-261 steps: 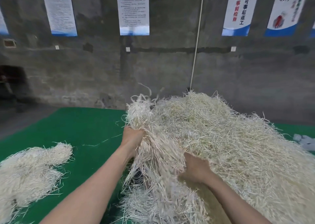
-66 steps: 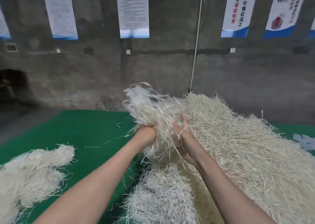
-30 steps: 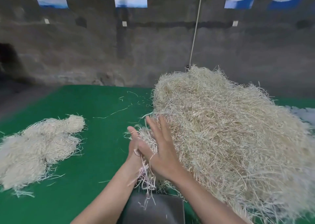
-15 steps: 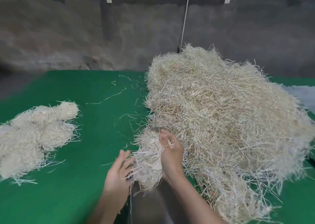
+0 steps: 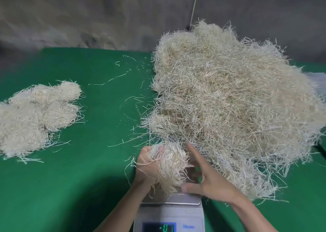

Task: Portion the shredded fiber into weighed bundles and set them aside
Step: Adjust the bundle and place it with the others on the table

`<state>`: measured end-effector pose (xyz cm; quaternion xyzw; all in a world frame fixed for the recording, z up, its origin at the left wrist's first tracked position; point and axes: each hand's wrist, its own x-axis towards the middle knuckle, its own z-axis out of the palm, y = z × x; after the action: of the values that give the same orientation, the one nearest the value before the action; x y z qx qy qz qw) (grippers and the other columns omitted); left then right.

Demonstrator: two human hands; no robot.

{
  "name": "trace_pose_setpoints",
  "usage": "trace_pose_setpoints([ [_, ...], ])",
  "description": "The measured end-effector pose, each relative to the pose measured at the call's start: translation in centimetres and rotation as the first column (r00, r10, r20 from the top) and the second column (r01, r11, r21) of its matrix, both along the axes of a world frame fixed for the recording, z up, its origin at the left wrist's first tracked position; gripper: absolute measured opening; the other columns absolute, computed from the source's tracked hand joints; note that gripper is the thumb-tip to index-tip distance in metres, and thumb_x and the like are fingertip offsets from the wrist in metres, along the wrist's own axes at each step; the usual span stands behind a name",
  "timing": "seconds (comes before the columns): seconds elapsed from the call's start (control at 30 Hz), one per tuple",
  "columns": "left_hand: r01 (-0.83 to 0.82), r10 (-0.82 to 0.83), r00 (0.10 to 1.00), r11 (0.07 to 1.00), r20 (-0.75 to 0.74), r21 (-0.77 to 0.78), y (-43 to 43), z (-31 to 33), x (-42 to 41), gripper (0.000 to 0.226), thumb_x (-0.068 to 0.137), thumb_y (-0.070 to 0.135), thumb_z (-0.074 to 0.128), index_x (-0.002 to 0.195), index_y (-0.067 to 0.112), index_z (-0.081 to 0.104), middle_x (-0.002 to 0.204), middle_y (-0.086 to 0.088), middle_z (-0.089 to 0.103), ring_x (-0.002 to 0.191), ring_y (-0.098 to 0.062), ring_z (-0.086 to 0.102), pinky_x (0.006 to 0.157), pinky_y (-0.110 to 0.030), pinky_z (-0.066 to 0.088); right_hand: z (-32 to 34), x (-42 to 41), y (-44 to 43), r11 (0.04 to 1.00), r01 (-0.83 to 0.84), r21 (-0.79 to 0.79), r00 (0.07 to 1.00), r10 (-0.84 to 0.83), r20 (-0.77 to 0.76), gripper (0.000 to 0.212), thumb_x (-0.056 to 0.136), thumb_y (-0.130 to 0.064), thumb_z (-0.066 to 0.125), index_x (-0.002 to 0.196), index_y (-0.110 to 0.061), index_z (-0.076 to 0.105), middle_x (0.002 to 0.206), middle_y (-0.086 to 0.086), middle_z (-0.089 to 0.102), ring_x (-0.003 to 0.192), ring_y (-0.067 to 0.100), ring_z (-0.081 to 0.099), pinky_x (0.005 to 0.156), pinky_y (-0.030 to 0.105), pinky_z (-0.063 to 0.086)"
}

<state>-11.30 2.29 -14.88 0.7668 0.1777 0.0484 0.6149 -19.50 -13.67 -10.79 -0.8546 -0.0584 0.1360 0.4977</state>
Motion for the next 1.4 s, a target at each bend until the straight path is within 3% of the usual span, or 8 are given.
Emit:
trace_pose_setpoints([
  [0.17,0.412,-0.402,0.909,0.908,-0.112,0.076,0.9,-1.0,-0.9,0.024,0.086,0.023,0.065,0.107,0.012,0.064,0.090,-0.002,0.062,0.077,-0.016,0.061,0.061,-0.024,0.052,-1.7,1.4,1.2,0.954,0.246,-0.170,0.962,-0.218,0.167,0.063,0.078,-0.023,0.075,0.129,-0.034,0.039,0.121,-0.017,0.043,0.117,0.006,0.043,0.094,0.011,0.033],
  [0.3,0.306,-0.306,0.952,0.952,-0.012,-0.006,4.6,0.7,-0.7,0.029,0.089,0.026,0.058,0.116,0.019,0.062,0.110,0.016,0.059,0.096,-0.002,0.054,0.072,-0.011,0.041,-3.3,1.5,0.6,0.893,0.280,-0.352,0.960,-0.251,0.127,0.066,0.083,-0.034,0.067,0.140,-0.033,0.034,0.125,-0.005,0.042,0.126,0.020,0.030,0.108,0.036,0.023],
  [0.47,0.149,-0.147,0.987,0.989,0.058,-0.026,7.4,1.8,-0.8,0.024,0.093,0.004,0.048,0.100,0.017,0.067,0.101,0.008,0.066,0.097,-0.014,0.060,0.077,-0.018,0.043,-3.9,1.6,1.4,0.892,0.202,-0.404,0.966,-0.112,0.234,0.069,0.088,-0.046,0.057,0.147,-0.028,0.024,0.148,-0.002,0.034,0.139,0.012,0.018,0.107,0.028,-0.013],
  [0.63,0.213,-0.361,0.918,0.799,0.166,0.563,8.2,1.9,-1.0,0.021,0.087,-0.005,0.057,0.104,-0.001,0.068,0.103,-0.012,0.069,0.090,-0.019,0.065,0.080,-0.018,0.046,-2.7,1.7,0.3,0.914,0.104,-0.392,0.985,-0.041,0.167,0.082,0.083,-0.048,0.064,0.147,-0.035,0.015,0.157,-0.007,0.009,0.144,0.012,0.006,0.116,0.043,-0.007],
  [1.0,0.373,-0.497,0.865,0.554,-0.064,0.744,9.4,3.3,2.5,0.040,0.094,0.019,0.056,0.133,0.012,0.052,0.135,-0.007,0.054,0.128,-0.025,0.045,0.111,-0.043,0.030,2.8,1.5,0.3,0.973,0.178,0.146,0.970,-0.198,0.138,0.060,0.063,-0.054,0.059,0.121,-0.061,0.046,0.152,-0.026,0.020,0.140,-0.004,0.014,0.113,0.044,0.010],
  [1.1,0.434,-0.446,0.883,0.655,-0.147,0.618,11.0,2.6,3.4,0.051,0.088,0.029,0.064,0.135,0.017,0.050,0.138,-0.006,0.051,0.128,-0.024,0.045,0.109,-0.039,0.032,3.0,1.6,1.0,0.970,0.209,0.121,0.958,-0.228,0.174,0.051,0.069,-0.063,0.052,0.120,-0.062,0.046,0.150,-0.025,0.025,0.140,-0.001,0.019,0.114,0.046,0.014],
  [1.23,0.326,-0.315,0.939,0.943,-0.138,0.062,11.8,2.3,3.6,0.029,0.096,0.031,0.052,0.121,0.018,0.061,0.128,-0.004,0.060,0.109,-0.016,0.055,0.097,-0.029,0.038,2.6,1.8,1.5,0.975,0.213,0.067,0.960,-0.221,0.172,0.047,0.074,-0.065,0.048,0.120,-0.057,0.045,0.149,-0.023,0.028,0.139,0.001,0.021,0.113,0.043,0.015],
  [1.4,0.344,-0.416,0.896,0.871,-0.156,-0.351,11.5,3.2,3.5,0.067,0.088,0.069,0.014,0.127,0.031,0.053,0.131,0.005,0.057,0.123,-0.016,0.048,0.109,-0.044,0.025,2.4,1.9,1.9,0.979,0.201,0.030,0.955,-0.203,0.215,0.031,0.092,-0.040,0.052,0.119,-0.053,0.044,0.150,-0.016,0.031,0.139,0.006,0.024,0.116,0.048,0.015],
])
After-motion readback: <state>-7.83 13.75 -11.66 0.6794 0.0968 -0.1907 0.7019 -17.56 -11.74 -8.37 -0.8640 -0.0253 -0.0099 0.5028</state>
